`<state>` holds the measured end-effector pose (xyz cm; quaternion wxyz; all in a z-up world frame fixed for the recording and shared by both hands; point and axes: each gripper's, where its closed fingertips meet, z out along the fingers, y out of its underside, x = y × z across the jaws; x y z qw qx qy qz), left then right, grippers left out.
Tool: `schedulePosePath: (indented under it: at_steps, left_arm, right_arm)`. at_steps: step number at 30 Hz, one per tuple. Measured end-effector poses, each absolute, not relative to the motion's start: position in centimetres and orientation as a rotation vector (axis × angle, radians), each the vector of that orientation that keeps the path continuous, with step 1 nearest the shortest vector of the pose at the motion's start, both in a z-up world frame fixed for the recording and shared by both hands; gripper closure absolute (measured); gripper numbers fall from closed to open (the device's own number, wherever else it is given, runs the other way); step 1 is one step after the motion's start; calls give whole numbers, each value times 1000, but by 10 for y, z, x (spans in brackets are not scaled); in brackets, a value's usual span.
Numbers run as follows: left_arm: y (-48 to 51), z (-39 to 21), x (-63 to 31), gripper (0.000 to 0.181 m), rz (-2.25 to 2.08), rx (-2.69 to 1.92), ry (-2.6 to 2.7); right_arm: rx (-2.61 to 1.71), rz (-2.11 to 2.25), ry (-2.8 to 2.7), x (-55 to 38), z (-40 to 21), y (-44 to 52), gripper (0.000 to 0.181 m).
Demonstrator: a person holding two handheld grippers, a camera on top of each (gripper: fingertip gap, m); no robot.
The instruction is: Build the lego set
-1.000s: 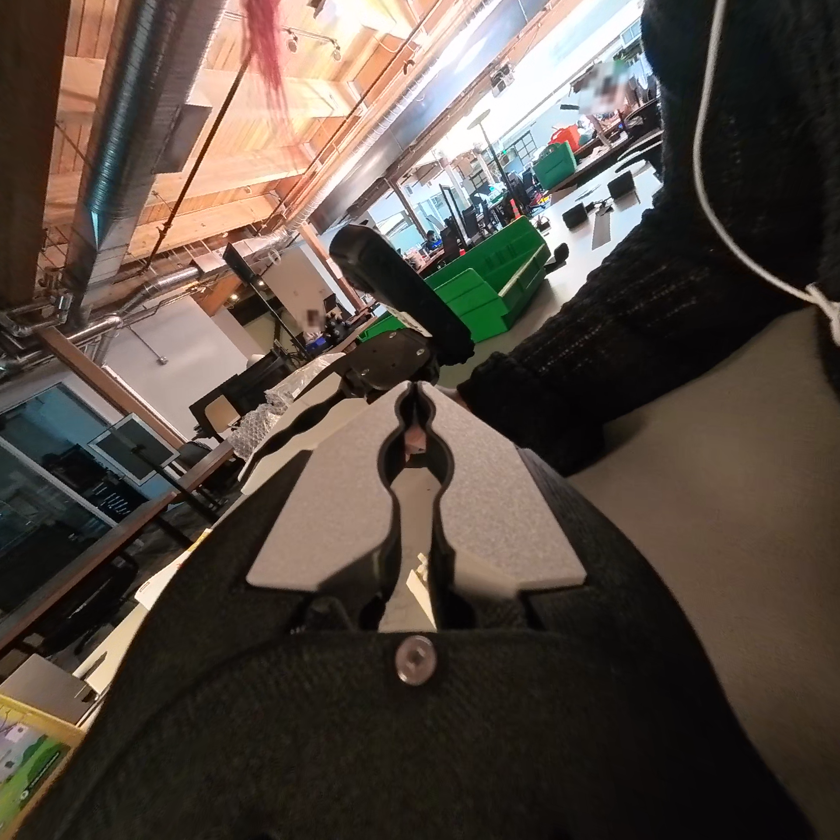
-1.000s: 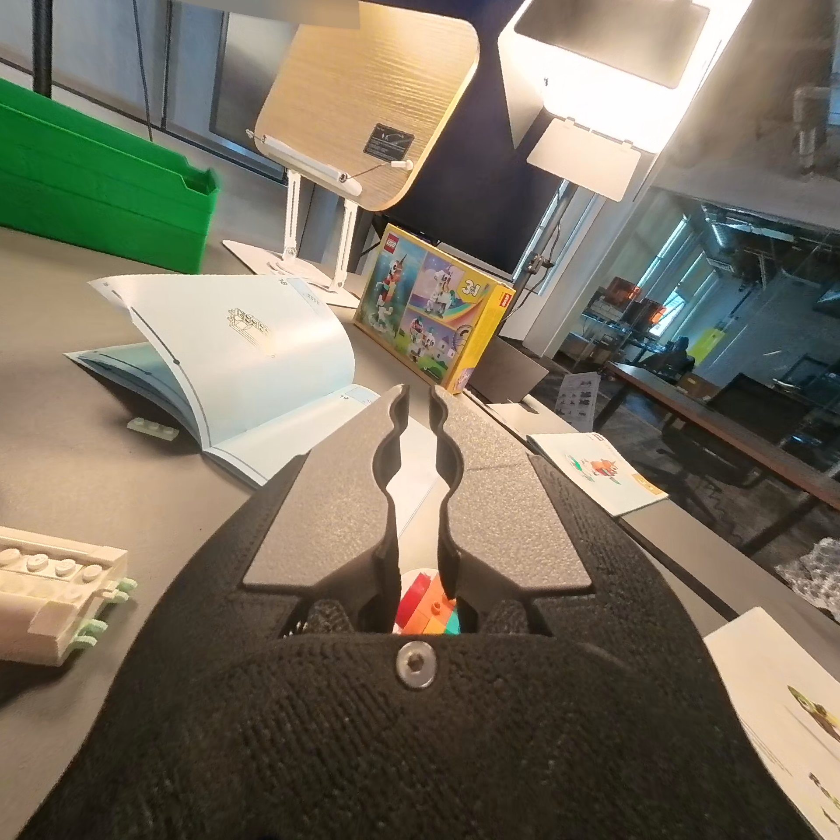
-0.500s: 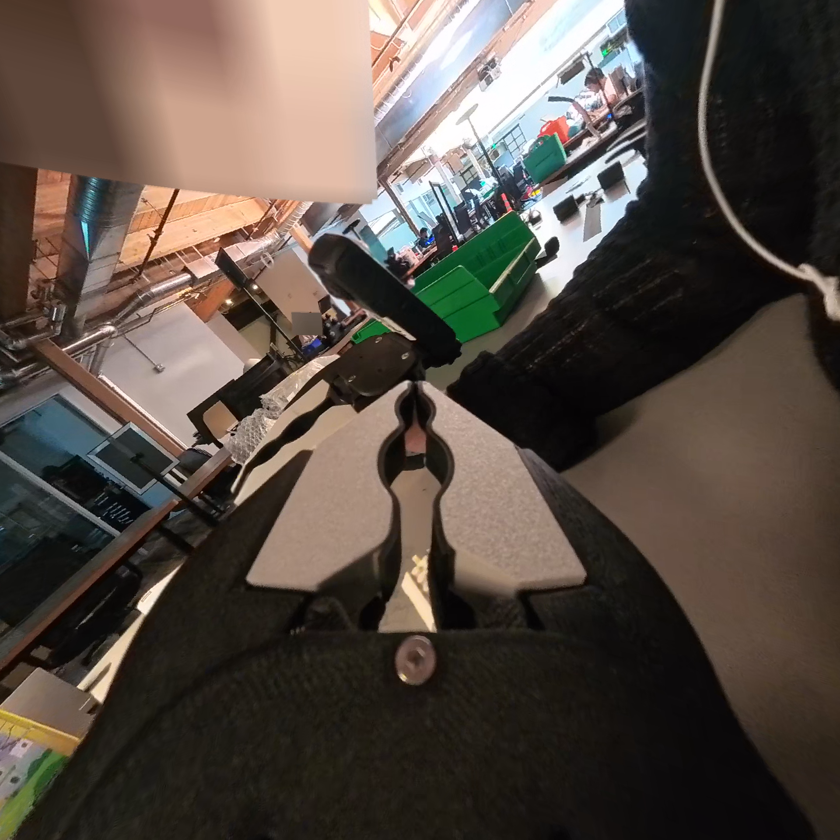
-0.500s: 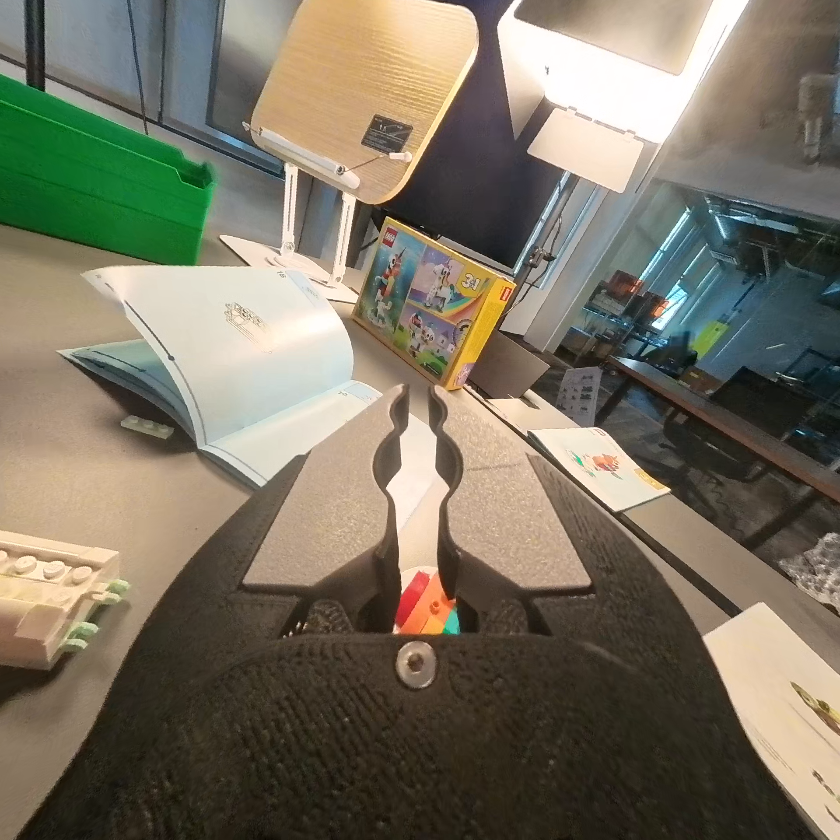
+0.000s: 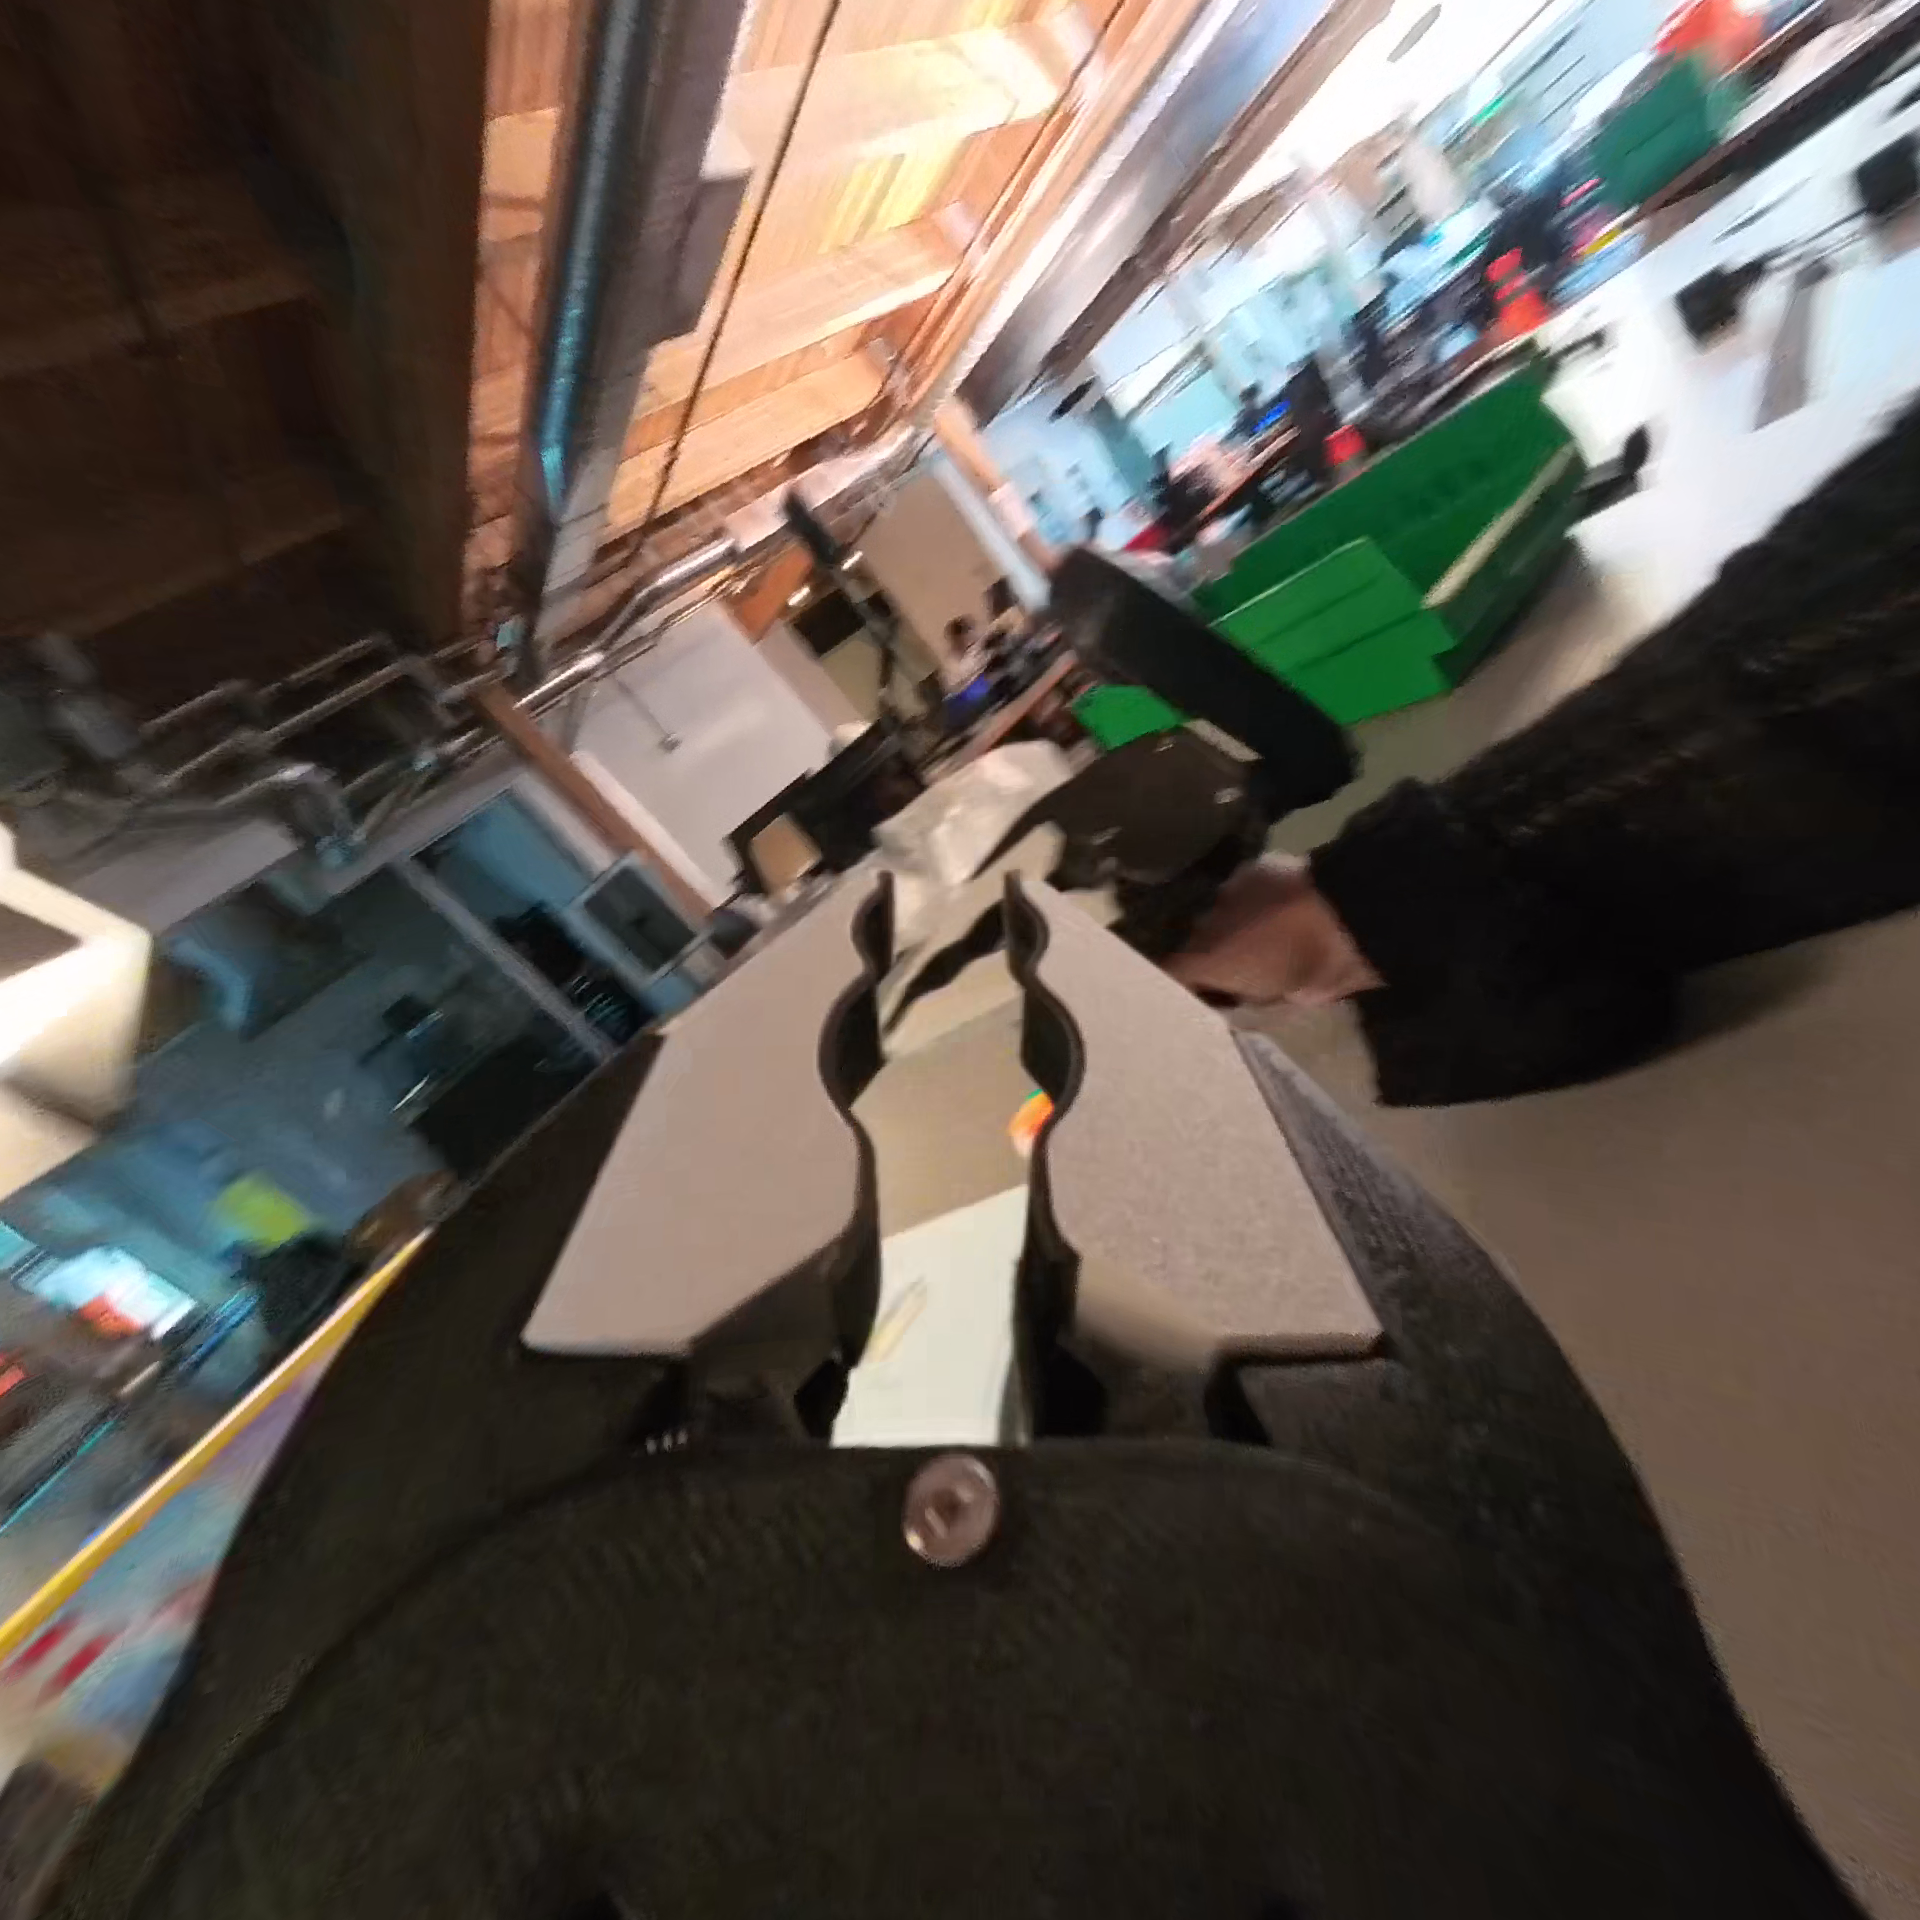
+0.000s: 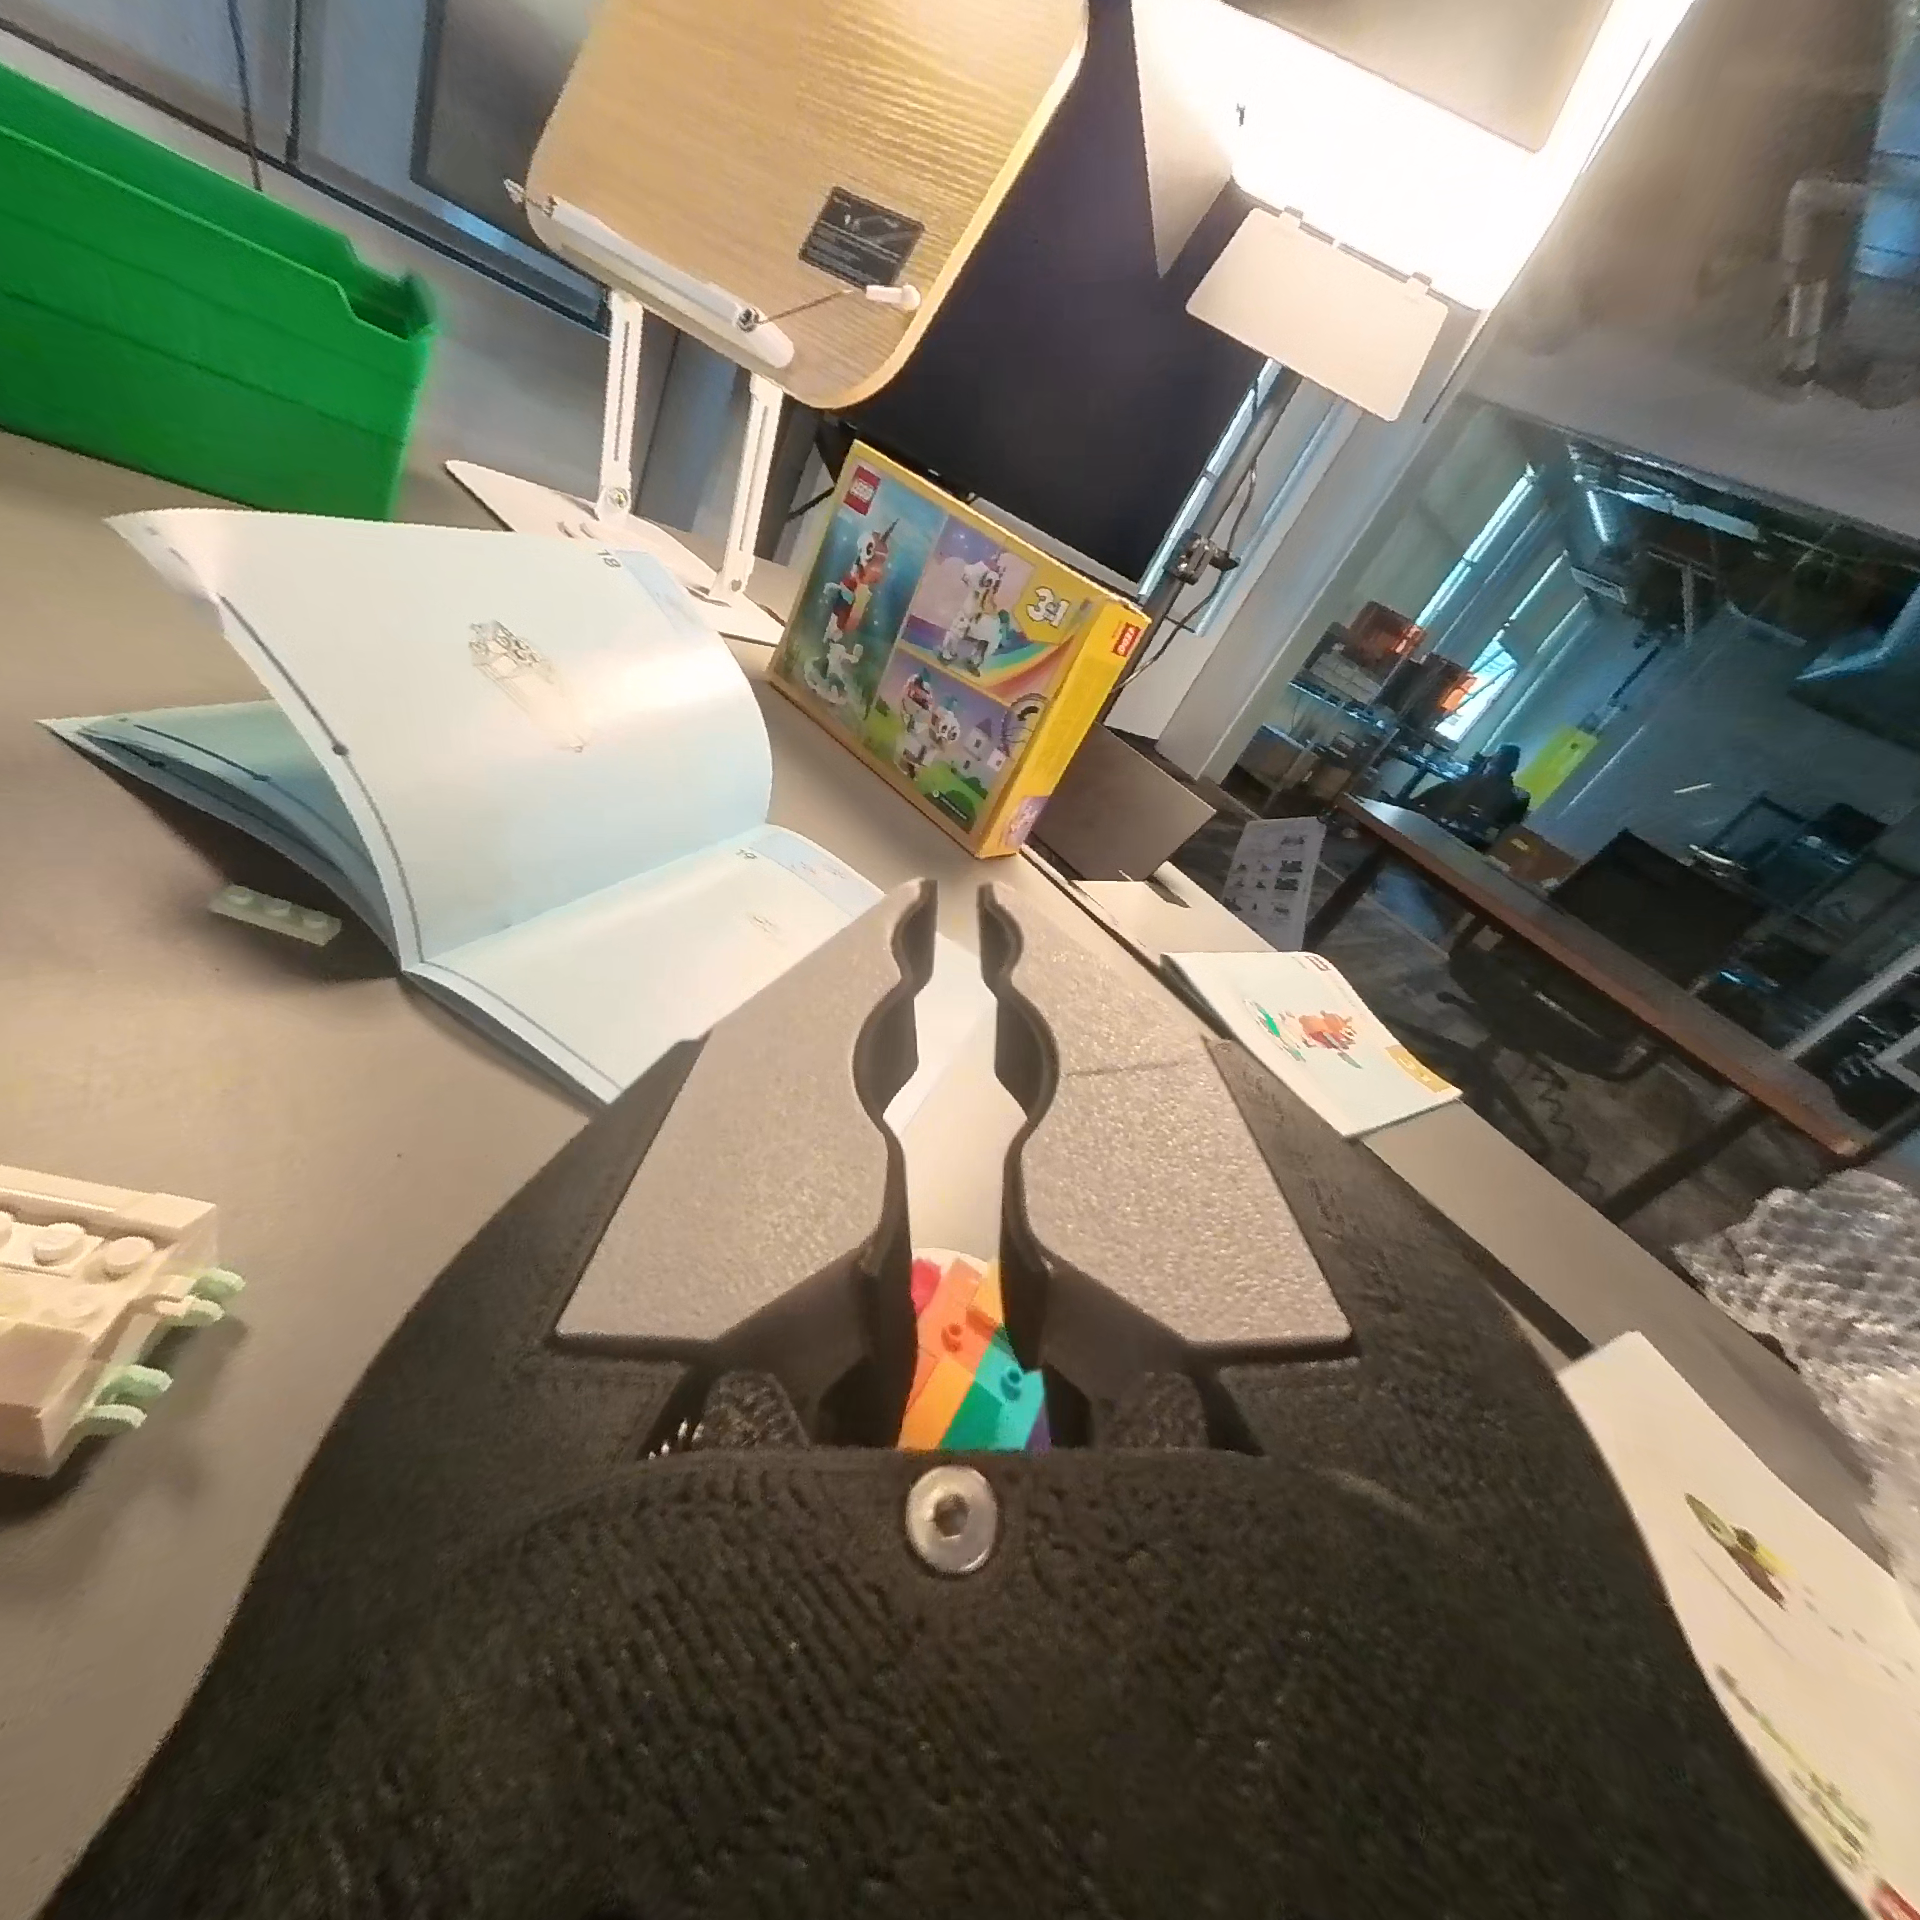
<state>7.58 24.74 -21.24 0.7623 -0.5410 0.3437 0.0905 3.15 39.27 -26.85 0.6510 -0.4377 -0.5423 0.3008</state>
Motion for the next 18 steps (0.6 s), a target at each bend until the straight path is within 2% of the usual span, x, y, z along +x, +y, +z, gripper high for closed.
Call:
schedulePosePath:
  at_steps: [4,8,11,13,18]
  left_arm:
    - [198,-187,-3,152,466,-1279,491]
    - [108,-179,-123,140,751,-1313,55]
    - [42,-211,-212,115,841,-1441,-292]
    - [15,-243,-253,108,794,-1572,-458]
    - [8,-301,-279,137,389,-1800,-556]
  right_arm:
    - [-1007,668,-1216,31,-268,397,175]
    - [-1016,660,-1213,28,-269,399,175]
    - [-1019,652,-1211,28,-269,399,175]
    - [-1029,645,-1211,27,-270,400,175]
    - [-1038,639,-1216,27,-272,401,175]
